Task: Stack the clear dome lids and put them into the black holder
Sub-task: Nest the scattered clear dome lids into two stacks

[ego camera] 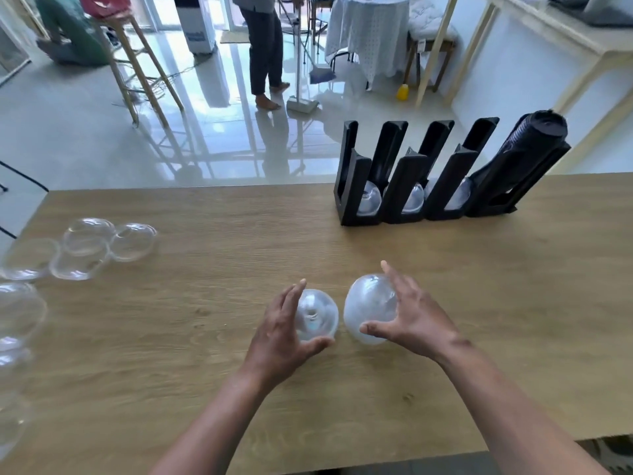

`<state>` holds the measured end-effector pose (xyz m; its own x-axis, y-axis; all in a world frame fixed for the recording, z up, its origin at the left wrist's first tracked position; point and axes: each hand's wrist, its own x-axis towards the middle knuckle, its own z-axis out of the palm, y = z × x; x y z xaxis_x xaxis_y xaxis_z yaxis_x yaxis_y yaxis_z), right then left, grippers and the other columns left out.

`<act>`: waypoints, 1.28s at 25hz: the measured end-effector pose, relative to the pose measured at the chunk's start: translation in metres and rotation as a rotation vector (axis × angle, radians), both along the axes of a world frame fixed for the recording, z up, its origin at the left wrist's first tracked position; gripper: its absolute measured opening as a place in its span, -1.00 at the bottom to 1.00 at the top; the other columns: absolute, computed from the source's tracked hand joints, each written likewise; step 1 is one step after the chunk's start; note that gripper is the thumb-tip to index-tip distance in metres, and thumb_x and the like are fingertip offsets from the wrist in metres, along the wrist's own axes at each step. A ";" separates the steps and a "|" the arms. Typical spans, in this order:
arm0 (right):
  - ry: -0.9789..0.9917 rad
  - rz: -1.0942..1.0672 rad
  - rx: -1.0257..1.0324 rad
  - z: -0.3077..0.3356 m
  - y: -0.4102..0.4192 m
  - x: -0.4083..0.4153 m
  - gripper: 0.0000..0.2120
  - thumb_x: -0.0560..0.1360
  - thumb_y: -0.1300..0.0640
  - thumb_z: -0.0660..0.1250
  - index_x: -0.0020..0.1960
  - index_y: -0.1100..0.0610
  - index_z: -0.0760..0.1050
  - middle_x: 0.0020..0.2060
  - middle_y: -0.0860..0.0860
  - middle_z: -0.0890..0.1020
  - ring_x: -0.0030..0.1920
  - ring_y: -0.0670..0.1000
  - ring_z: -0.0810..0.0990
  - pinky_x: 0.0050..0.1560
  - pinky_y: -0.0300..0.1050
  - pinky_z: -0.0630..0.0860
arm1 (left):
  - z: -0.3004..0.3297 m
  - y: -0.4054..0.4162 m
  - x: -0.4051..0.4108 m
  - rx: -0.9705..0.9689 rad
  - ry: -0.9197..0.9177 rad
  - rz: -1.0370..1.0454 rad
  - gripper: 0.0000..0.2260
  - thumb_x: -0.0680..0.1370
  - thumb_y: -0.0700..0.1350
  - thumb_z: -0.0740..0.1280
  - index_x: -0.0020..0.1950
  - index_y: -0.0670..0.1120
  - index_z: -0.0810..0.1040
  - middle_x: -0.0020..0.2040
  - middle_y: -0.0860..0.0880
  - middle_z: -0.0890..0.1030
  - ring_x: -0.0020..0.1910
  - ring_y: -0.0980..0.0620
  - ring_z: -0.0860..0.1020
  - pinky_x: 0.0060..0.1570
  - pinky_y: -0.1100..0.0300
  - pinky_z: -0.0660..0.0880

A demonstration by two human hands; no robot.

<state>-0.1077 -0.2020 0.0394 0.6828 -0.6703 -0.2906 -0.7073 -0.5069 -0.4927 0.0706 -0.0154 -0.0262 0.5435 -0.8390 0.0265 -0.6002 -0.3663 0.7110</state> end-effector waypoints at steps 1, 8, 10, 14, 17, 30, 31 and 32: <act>-0.019 0.011 -0.025 0.004 0.001 0.000 0.18 0.27 -0.29 0.58 0.65 -0.14 -0.08 0.51 -0.01 0.31 0.48 0.08 0.32 0.43 0.10 0.40 | 0.004 0.005 0.003 0.005 0.017 0.015 0.00 0.29 0.38 0.52 0.61 0.15 0.14 0.54 0.13 0.30 0.49 0.13 0.28 0.36 0.15 0.35; -0.406 0.197 -0.185 0.036 0.045 0.073 -0.22 0.38 -0.21 0.52 0.51 0.00 0.36 0.35 0.00 0.55 0.35 0.02 0.45 0.24 -0.08 0.37 | 0.021 0.128 0.058 0.000 -0.272 0.447 -0.54 0.49 -0.02 0.50 0.37 -0.06 0.54 0.27 -0.03 0.61 0.26 -0.04 0.52 0.26 0.03 0.50; -0.397 0.326 -0.132 0.030 0.081 0.118 -0.35 0.43 -0.08 0.54 0.45 0.06 0.46 0.31 0.06 0.60 0.31 0.10 0.53 0.22 -0.05 0.45 | 0.022 0.186 0.074 0.065 -0.333 0.608 -0.57 0.48 -0.11 0.51 0.33 -0.06 0.57 0.22 -0.03 0.64 0.21 -0.06 0.52 0.23 0.04 0.50; -0.264 0.639 -0.038 0.000 0.165 0.198 -0.49 0.51 -0.04 0.47 0.42 0.06 0.50 0.33 0.02 0.57 0.32 0.10 0.52 0.28 0.00 0.48 | 0.018 0.282 0.088 0.206 -0.417 0.803 -0.53 0.42 -0.14 0.52 0.33 -0.08 0.56 0.21 -0.05 0.63 0.20 -0.09 0.50 0.24 0.01 0.48; -0.226 0.832 -0.070 -0.013 0.225 0.260 -0.51 0.56 -0.07 0.38 0.45 0.02 0.45 0.37 -0.03 0.53 0.36 0.07 0.46 0.28 0.06 0.49 | 0.012 0.327 0.091 0.381 -0.475 0.808 -0.44 0.36 -0.11 0.58 0.34 -0.13 0.56 0.24 -0.10 0.63 0.18 -0.16 0.53 0.19 -0.08 0.52; -0.103 0.991 -0.407 -0.055 0.317 0.415 -0.78 0.57 0.14 0.25 0.12 0.02 0.64 -0.02 0.04 0.68 0.09 0.17 0.60 0.03 -0.03 0.47 | 0.013 0.364 0.122 0.224 -0.434 0.537 -0.77 0.46 -0.22 0.47 0.06 0.05 0.69 -0.26 0.12 0.61 -0.15 0.05 0.48 -0.09 0.18 0.46; -0.103 1.004 -0.392 -0.056 0.312 0.404 -0.77 0.58 0.13 0.25 0.12 0.00 0.65 -0.03 0.02 0.67 0.09 0.15 0.59 0.03 -0.04 0.46 | 0.017 0.361 0.125 0.195 -0.409 0.515 -0.77 0.46 -0.20 0.49 0.07 0.04 0.69 -0.26 0.13 0.61 -0.15 0.06 0.49 -0.10 0.18 0.48; -0.089 1.000 -0.346 -0.055 0.306 0.390 -0.76 0.59 0.11 0.25 0.14 -0.03 0.66 -0.02 0.01 0.68 0.11 0.12 0.58 0.05 -0.04 0.48 | 0.020 0.358 0.127 0.175 -0.372 0.492 -0.78 0.47 -0.19 0.50 0.07 0.05 0.69 -0.25 0.14 0.62 -0.15 0.07 0.50 -0.11 0.17 0.51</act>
